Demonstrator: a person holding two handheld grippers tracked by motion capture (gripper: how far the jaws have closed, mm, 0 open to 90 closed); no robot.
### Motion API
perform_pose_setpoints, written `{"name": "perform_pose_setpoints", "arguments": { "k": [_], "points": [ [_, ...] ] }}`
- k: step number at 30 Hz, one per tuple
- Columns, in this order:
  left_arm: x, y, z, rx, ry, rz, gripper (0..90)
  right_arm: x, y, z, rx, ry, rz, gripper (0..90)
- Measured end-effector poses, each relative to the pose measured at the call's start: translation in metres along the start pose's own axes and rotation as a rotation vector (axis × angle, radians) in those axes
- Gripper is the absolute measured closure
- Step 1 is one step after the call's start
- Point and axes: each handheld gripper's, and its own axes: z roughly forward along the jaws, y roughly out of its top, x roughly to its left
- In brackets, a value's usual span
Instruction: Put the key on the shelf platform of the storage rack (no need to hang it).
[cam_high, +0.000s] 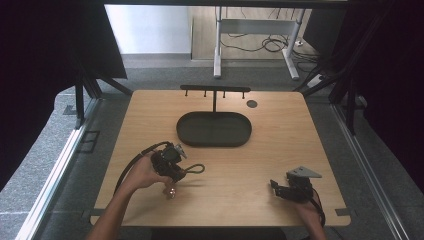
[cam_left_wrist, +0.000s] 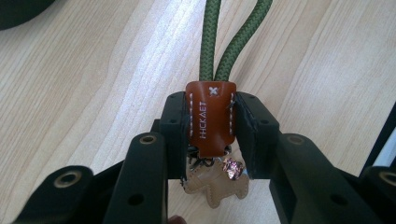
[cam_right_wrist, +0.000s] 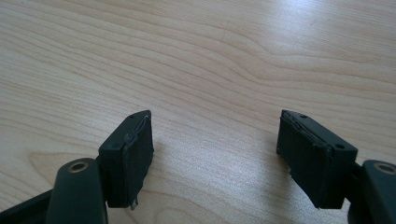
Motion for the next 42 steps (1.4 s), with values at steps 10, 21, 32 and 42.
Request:
{"name": "perform_pose_setpoints", "arguments": {
  "k": [10, 21, 32, 42],
  "points": [
    [-0.001, 0.003, -0.001, 0.012, -0.003, 0.015, 66.1, 0.002, 0.001, 0.001, 0.006, -0.011, -0.014, 26.4],
    [-0.003, 0.008, 0.002, 0.020, -0.003, 0.028, 66.1, 0.004, 0.001, 0.002, 0.008, -0.010, -0.016, 25.6],
    [-0.006, 0.010, 0.007, 0.022, -0.012, 0.037, 66.0, 0.004, 0.002, 0.003, 0.013, -0.003, -0.018, 23.4],
    [-0.006, 0.006, 0.020, 0.033, -0.040, 0.033, 66.0, 0.004, 0.003, 0.004, 0.014, -0.007, -0.019, 22.7]
  ]
}}
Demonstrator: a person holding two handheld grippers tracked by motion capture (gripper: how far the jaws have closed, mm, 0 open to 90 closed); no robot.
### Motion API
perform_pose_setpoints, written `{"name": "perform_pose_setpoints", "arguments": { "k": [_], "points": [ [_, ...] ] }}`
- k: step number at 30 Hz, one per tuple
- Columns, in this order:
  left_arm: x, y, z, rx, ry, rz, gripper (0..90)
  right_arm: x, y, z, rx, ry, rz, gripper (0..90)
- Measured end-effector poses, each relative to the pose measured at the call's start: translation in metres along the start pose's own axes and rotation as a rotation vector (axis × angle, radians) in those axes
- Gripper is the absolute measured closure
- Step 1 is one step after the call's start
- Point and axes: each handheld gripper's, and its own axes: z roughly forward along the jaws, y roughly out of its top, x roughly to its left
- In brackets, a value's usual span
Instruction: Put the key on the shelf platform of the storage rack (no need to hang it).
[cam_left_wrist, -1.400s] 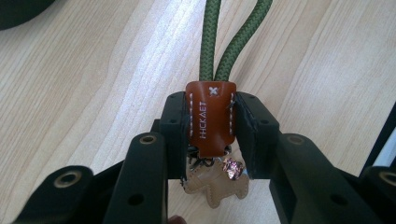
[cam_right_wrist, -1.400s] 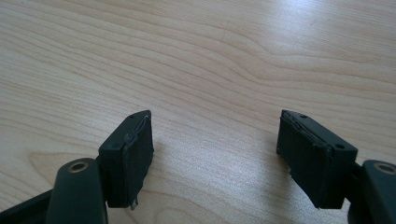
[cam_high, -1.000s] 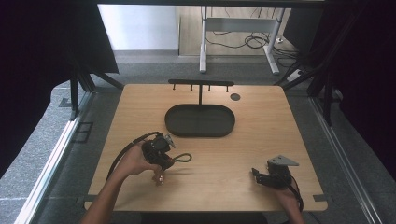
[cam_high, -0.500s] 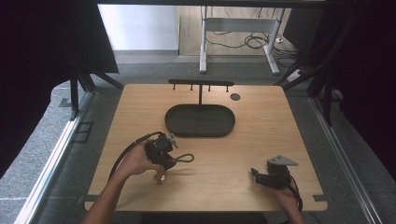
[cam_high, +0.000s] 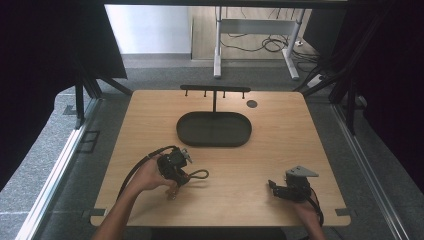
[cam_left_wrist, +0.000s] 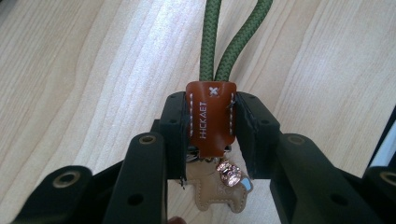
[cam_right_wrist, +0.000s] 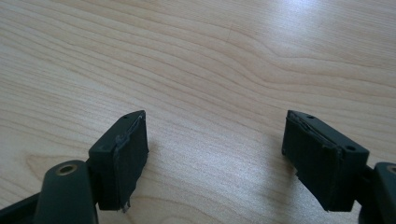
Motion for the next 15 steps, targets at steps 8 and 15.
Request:
{"name": "perform_pose_setpoints", "arguments": {
  "k": [8, 15],
  "points": [
    [0.002, 0.002, -0.010, -0.018, 0.021, -0.009, 66.1, 0.000, 0.000, 0.000, -0.001, -0.002, -0.001, 22.6],
    [0.006, 0.008, -0.019, -0.032, 0.028, -0.011, 66.2, 0.000, 0.000, 0.000, -0.002, -0.002, 0.003, 22.6]
  ]
}}
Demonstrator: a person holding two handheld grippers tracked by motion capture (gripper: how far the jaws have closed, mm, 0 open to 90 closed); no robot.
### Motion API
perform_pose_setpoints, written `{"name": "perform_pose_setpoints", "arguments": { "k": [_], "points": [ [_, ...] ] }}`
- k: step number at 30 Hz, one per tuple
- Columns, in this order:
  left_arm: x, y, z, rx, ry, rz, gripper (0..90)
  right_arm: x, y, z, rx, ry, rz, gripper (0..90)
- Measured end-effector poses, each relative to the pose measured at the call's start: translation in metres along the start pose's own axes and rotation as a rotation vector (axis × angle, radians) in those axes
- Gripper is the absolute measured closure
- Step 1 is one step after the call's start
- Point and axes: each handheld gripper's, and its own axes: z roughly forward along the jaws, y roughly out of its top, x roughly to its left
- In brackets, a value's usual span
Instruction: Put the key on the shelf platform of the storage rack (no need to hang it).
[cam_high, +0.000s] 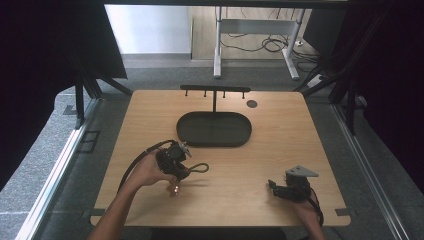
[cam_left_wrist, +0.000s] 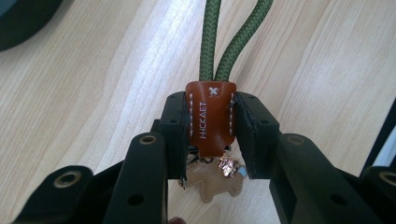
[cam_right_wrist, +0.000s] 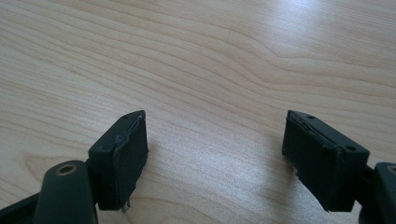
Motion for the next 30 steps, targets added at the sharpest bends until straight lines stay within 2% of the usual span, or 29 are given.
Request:
{"name": "perform_pose_setpoints", "arguments": {
  "k": [13, 21, 30],
  "points": [
    [0.005, 0.007, -0.010, 0.001, 0.018, 0.003, 66.3, 0.000, 0.000, 0.000, 0.001, 0.000, -0.001, 22.7],
    [0.007, 0.015, -0.023, 0.004, 0.043, 0.015, 66.3, -0.001, 0.000, 0.000, -0.001, -0.002, -0.002, 22.7],
    [0.012, 0.030, -0.033, 0.010, 0.044, 0.030, 66.4, -0.001, 0.000, 0.000, -0.002, 0.000, 0.004, 22.7]
  ]
}}
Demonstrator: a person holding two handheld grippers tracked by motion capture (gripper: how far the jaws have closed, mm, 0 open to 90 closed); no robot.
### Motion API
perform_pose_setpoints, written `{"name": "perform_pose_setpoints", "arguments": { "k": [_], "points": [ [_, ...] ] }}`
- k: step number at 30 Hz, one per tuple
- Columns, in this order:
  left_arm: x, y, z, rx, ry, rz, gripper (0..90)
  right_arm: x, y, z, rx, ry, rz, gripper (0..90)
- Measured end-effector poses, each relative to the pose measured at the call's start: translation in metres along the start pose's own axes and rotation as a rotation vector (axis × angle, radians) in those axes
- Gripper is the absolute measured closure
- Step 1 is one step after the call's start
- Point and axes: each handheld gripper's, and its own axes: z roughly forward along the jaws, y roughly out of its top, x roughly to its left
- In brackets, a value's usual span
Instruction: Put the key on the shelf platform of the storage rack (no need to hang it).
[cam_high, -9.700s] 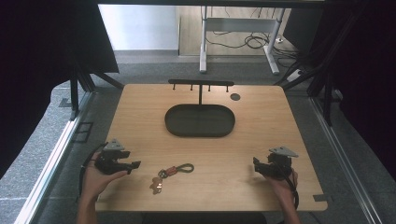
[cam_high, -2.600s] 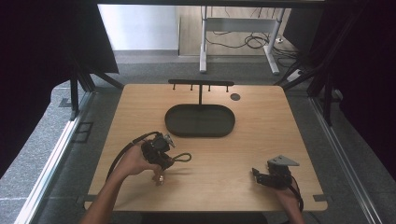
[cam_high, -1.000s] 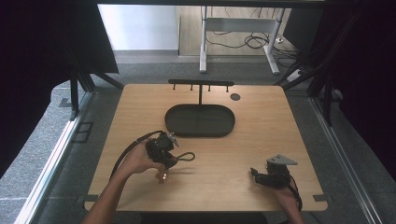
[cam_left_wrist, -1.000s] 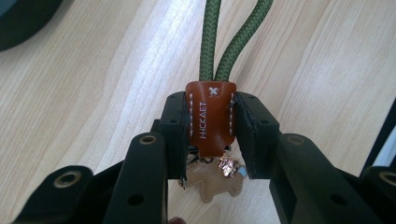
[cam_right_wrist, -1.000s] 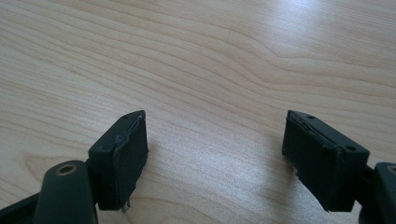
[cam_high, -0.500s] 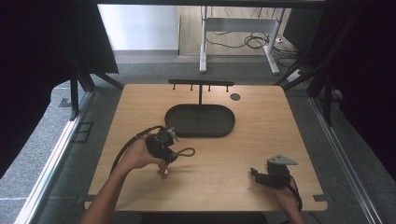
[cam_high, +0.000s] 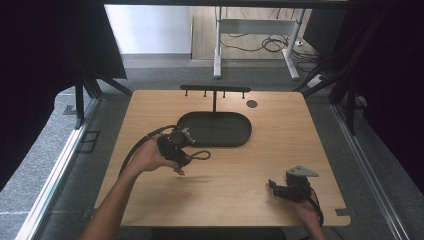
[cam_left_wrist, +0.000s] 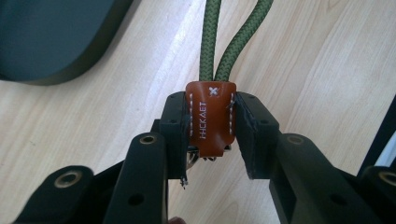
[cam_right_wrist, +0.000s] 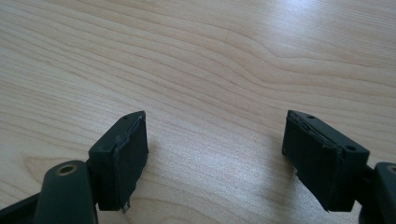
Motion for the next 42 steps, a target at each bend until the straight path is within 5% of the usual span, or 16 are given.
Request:
{"name": "perform_pose_setpoints", "arguments": {
  "k": [21, 42],
  "points": [
    [0.022, 0.043, -0.025, -0.039, 0.000, 0.003, 66.4, 0.000, 0.000, 0.000, 0.000, 0.000, 0.004, 22.8],
    [0.038, 0.071, -0.024, -0.029, 0.005, -0.005, 66.4, -0.002, 0.001, 0.001, -0.001, -0.011, 0.013, 23.4]
  ]
}}
